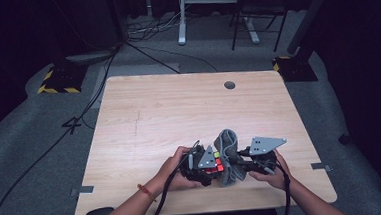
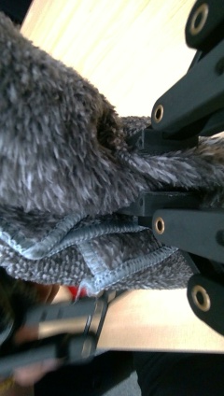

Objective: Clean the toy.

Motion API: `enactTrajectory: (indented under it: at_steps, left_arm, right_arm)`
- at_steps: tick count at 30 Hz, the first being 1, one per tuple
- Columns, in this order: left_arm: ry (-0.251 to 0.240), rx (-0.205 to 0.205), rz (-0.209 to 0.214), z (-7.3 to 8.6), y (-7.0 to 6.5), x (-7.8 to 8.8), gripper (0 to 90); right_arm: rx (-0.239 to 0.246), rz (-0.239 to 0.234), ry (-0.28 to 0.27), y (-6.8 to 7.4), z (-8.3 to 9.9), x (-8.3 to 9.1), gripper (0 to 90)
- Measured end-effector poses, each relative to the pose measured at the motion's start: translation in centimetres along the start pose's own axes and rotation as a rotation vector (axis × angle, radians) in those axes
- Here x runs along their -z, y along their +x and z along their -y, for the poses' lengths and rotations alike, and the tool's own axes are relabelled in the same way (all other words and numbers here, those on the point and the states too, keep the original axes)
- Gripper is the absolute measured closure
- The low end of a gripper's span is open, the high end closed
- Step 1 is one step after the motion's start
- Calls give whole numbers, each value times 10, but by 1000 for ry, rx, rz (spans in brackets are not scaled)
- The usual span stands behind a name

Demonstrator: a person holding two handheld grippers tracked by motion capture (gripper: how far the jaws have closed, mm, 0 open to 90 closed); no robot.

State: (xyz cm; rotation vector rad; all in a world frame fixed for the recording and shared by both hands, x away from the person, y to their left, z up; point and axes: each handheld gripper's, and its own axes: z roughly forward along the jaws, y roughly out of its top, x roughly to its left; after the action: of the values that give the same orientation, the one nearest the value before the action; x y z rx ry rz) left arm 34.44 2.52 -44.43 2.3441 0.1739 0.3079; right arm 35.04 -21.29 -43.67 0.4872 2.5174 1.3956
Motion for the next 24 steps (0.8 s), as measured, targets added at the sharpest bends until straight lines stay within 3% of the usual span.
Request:
enactTrajectory:
  at_steps: [4,8,11,19,21,24]
  left_arm:
    - [-24,-2,1,-1,1,5,324]
    - [-63,0,-13,-2,2,13,324]
    - [-52,-8,-19,-2,3,14,325]
    - [7,17,-47,3,10,7,325]
    - [19,15,-43,4,9,3,326]
    - [18,-1,-14,3,5,2,328]
  right_arm:
    - [-7,4,65,-4,9,-8,771]
    - [-24,-30,110,-4,18,-17,770]
    - [-19,-47,120,-1,18,-19,769]
    - [-11,-71,25,2,8,-2,769]
    - [3,-84,-7,4,3,1,769]
    - [25,-59,-31,5,-1,2,768]
